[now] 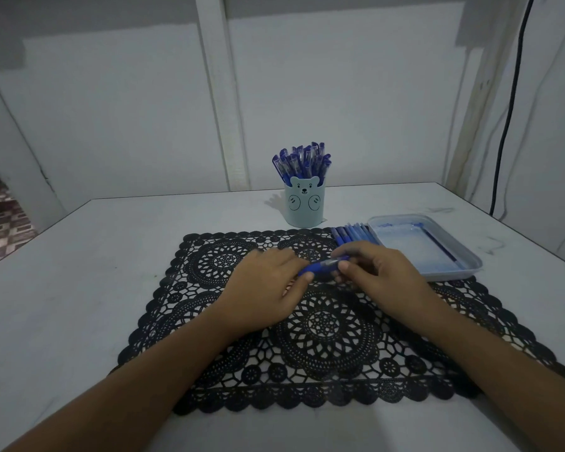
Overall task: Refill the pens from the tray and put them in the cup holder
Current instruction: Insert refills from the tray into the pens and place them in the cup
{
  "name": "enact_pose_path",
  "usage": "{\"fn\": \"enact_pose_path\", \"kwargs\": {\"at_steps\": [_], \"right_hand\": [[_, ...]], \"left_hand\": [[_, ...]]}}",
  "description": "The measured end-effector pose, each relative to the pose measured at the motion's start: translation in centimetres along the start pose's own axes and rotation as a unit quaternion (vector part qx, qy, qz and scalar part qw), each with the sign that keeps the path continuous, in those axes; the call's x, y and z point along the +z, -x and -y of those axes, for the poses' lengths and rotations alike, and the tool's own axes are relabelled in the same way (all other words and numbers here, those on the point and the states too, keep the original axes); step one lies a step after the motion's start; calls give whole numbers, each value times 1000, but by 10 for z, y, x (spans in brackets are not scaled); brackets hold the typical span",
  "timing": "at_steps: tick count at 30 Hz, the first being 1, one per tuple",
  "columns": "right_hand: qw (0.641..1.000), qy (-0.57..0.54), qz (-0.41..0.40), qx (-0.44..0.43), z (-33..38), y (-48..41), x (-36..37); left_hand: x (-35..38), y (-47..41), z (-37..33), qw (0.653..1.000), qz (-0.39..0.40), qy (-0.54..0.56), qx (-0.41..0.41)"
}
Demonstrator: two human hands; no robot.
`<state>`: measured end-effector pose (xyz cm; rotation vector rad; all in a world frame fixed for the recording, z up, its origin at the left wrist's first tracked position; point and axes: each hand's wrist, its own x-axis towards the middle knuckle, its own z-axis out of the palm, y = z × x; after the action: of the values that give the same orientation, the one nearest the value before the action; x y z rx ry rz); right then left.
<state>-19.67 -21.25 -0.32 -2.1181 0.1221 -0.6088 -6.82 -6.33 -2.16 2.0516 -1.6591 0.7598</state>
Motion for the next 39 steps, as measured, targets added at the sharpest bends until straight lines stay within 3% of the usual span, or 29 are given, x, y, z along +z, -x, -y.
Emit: {"fn": "enact_pose_path", "kwargs": {"at_steps": [3, 9, 13, 17, 24, 29, 35, 39], "right_hand": [[997, 69, -24, -40, 2, 1, 6], [989, 118, -51, -68, -2, 1, 3], [956, 281, -46, -70, -26, -7, -5], [898, 434, -17, -68, -47, -7, 0], [884, 464, -7, -64, -48, -8, 0], [887, 456, -5, -66, -48, -8, 1], [885, 458, -20, -79, -51, -9, 2], [893, 436, -58, -95, -53, -10, 2]], "left_hand": [[1, -6, 0, 996, -2, -84, 31], [-11, -20, -3, 993, 6, -110, 44], [-36, -59, 0, 994, -34, 10, -103], [-58, -129, 25, 957, -129, 137, -221], [-49, -202, 68, 929, -215, 181, -240], [-24, -204, 85, 961, -105, 84, -240], [1, -194, 91, 964, 39, -48, -258], [2, -183, 89, 961, 51, -58, -264]]}}
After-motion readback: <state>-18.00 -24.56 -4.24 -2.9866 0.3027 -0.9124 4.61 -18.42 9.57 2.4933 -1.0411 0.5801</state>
